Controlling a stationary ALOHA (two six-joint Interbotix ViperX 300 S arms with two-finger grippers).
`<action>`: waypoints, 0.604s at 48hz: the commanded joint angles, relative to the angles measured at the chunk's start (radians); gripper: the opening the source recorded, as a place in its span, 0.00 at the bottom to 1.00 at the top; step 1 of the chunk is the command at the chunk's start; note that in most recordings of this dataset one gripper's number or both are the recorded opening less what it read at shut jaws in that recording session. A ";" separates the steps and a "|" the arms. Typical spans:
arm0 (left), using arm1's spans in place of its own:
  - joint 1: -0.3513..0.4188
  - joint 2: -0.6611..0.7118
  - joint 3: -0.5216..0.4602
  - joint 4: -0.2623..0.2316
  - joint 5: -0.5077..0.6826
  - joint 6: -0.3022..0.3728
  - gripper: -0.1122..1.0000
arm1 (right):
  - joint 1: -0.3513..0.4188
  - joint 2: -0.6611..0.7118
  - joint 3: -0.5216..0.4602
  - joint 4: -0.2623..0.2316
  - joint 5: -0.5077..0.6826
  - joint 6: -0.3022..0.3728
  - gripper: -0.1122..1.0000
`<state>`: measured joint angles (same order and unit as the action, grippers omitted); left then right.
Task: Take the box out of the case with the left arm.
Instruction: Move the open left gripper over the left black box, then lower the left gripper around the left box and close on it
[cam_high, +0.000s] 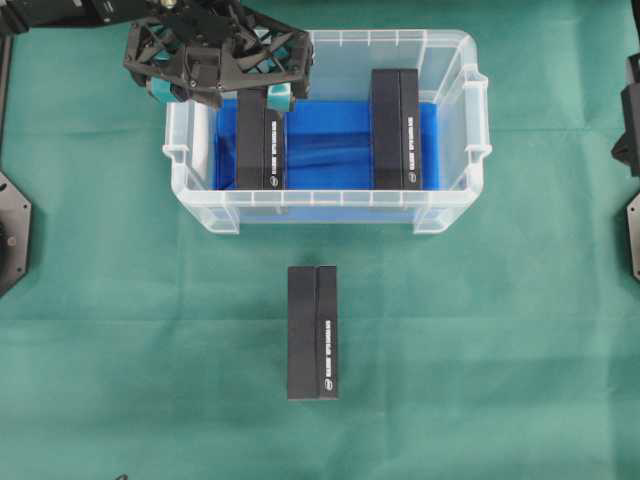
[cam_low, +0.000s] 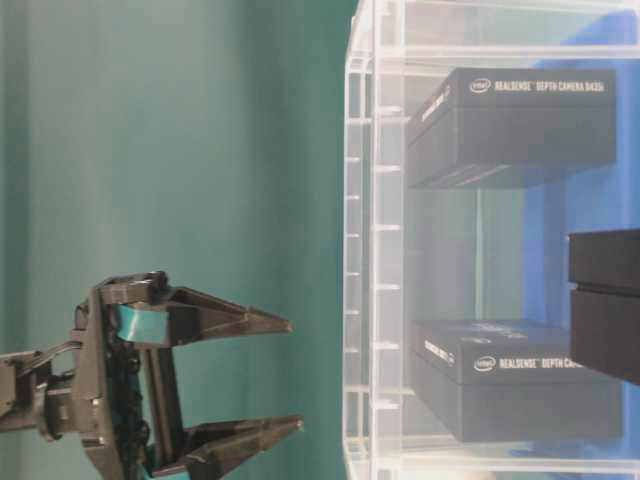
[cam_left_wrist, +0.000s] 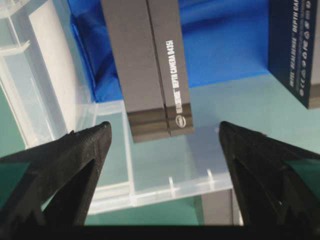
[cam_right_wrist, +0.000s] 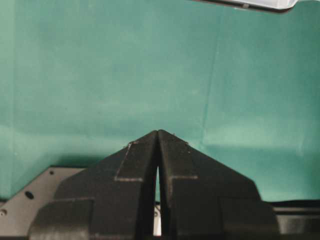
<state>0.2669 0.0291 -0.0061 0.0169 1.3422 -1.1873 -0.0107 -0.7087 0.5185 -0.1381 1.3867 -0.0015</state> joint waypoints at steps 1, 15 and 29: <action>0.005 -0.008 0.009 0.005 -0.023 -0.002 0.98 | 0.000 0.000 -0.012 -0.003 -0.003 0.003 0.10; 0.006 -0.005 0.110 0.005 -0.173 -0.014 0.98 | 0.000 0.000 -0.012 -0.003 -0.003 0.005 0.10; 0.009 0.011 0.172 0.005 -0.227 -0.025 0.98 | 0.000 0.000 -0.011 -0.003 -0.003 0.005 0.10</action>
<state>0.2715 0.0491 0.1703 0.0184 1.1229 -1.2149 -0.0107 -0.7087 0.5185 -0.1396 1.3867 0.0015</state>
